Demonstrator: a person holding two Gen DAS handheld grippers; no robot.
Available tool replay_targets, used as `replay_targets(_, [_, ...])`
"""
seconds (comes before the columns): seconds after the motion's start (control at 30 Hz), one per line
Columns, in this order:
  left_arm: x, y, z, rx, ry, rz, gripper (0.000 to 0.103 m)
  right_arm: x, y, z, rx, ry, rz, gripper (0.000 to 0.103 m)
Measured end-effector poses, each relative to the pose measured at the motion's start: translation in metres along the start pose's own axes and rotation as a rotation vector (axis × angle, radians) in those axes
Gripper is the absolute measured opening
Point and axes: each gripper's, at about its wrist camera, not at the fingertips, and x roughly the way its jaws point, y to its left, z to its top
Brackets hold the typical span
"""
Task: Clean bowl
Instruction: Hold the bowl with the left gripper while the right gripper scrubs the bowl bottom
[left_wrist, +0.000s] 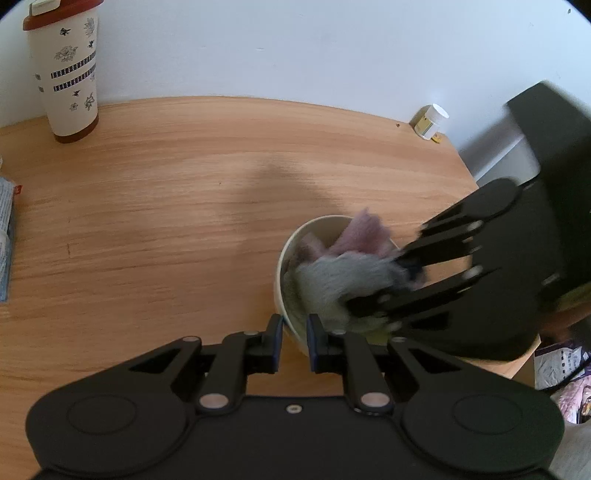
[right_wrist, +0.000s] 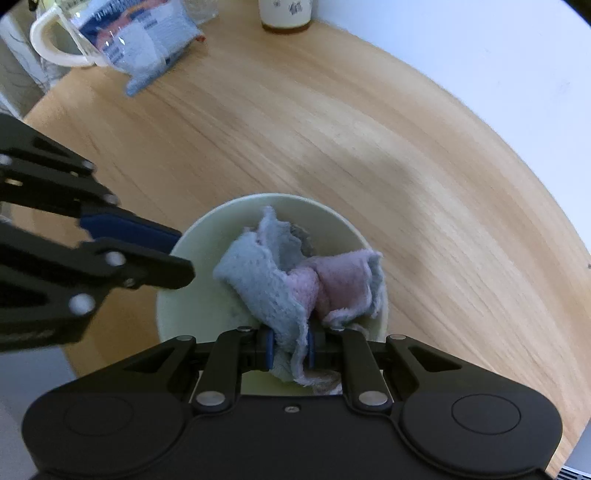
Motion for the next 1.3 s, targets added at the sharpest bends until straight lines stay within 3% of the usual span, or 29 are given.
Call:
replay_targets(0.17, [0.001, 0.003, 0.001, -0.030, -0.006, -0.010, 0.013, -0.018, -0.012, 0.005, -0.008, 0.103, 0.074, 0.018])
replay_targets(0.47, [0.003, -0.001, 0.003, -0.022, -0.014, 0.017, 0.013, 0.020, -0.023, 0.023, 0.011, 0.266, 0.170, 0.018])
replay_targets(0.63, [0.004, -0.001, 0.001, -0.033, -0.002, -0.003, 0.013, 0.035, -0.014, 0.020, -0.045, 0.265, 0.138, 0.018])
replay_targets(0.77, [0.005, -0.003, 0.001, -0.029, 0.001, -0.003, 0.013, 0.041, -0.004, 0.017, -0.072, 0.206, 0.093, 0.015])
replay_targets(0.87, [0.006, -0.003, 0.000, -0.031, 0.009, -0.010, 0.013, 0.042, 0.004, 0.015, -0.071, 0.131, 0.038, 0.019])
replay_targets(0.97, [0.006, -0.004, 0.000, -0.036, 0.008, -0.012, 0.013, 0.034, -0.003, 0.014, 0.013, 0.089, 0.083, 0.019])
replay_targets(1.1, [0.005, -0.002, -0.001, -0.061, 0.000, -0.018, 0.012, 0.006, -0.017, 0.015, 0.103, 0.022, 0.227, 0.019])
replay_targets(1.3, [0.009, 0.003, -0.003, -0.110, -0.001, -0.016, 0.010, 0.020, -0.012, 0.019, 0.037, 0.059, 0.300, 0.019])
